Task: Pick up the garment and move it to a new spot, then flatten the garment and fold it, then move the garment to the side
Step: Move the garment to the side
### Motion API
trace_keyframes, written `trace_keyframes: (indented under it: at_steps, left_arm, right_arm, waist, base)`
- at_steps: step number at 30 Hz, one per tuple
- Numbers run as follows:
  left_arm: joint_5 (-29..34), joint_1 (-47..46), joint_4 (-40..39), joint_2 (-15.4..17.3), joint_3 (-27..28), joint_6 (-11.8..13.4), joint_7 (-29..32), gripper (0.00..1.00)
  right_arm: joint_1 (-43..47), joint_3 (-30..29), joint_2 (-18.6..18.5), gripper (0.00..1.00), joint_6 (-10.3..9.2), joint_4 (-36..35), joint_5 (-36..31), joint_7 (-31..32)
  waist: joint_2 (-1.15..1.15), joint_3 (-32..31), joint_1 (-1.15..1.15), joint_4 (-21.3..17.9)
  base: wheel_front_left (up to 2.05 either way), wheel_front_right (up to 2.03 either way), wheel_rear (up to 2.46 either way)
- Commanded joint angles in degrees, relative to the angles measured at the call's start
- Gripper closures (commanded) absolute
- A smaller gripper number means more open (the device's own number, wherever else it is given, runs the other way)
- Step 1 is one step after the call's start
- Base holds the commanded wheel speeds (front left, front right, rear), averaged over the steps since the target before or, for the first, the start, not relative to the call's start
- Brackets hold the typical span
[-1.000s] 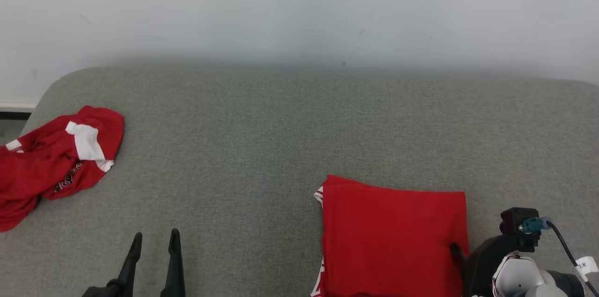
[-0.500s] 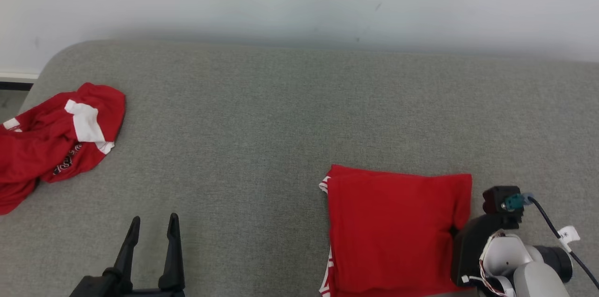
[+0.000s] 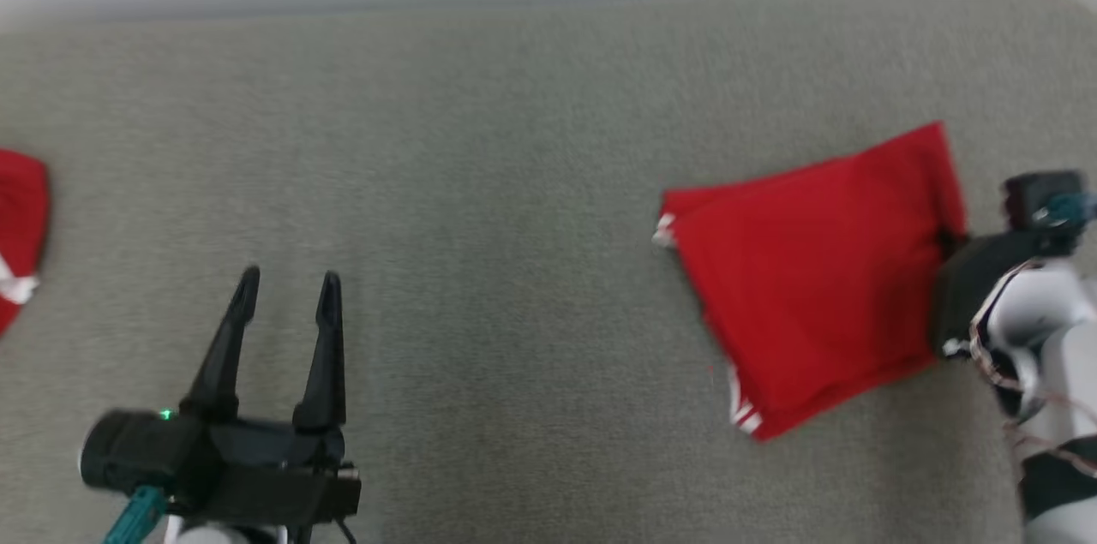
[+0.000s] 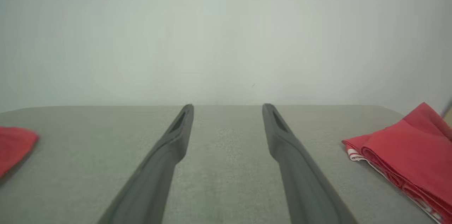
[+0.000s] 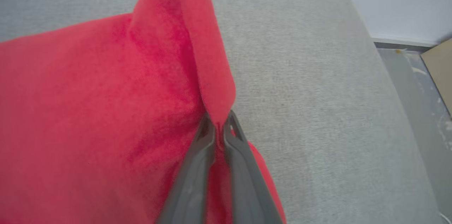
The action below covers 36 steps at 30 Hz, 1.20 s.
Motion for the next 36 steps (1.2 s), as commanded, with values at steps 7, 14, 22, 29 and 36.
trace_keyframes:
  at_steps: [7,14,22,29,36]
  left_arm:
    - [1.45,-5.70,-5.38,3.63,-3.93,0.08,-0.20,0.00]
    - [1.47,-7.60,-8.60,5.67,-5.67,0.07,1.31,0.00]
    - [1.18,-8.05,-9.91,6.61,-5.76,0.12,2.03,0.00]
    - [0.59,-8.57,-8.34,5.87,-7.09,0.22,1.42,0.00]
    - [-0.38,-6.66,-5.15,4.33,-6.67,0.66,0.22,0.00]
  right_arm:
    - [-8.28,-7.66,-5.43,1.00,-0.12,7.35,-4.13,-7.14]
    - [-14.01,-12.27,-9.69,1.00,-0.12,11.46,-9.68,-15.66]
    - [-17.54,-13.48,-11.80,1.00,-0.12,13.13,-13.11,-21.41]
    - [-21.56,-12.49,-14.35,0.00,-0.12,23.95,-12.59,-26.28]
    - [-21.69,-9.83,-13.60,0.00,-0.12,30.35,-9.48,-35.35]
  waist:
    - [-0.01,13.71,-0.01,-9.30]
    - [-0.01,17.94,-0.01,-9.48]
    - [-0.01,19.61,-0.01,-9.22]
    - [-0.01,18.31,-0.01,-7.38]
    - [-0.01,11.88,-0.01,-4.96]
  base:
    - [0.00,0.00,0.00]
    - [0.00,0.00,0.00]
    - [0.00,0.00,0.00]
    - [0.00,0.00,0.00]
    - [0.00,0.00,0.00]
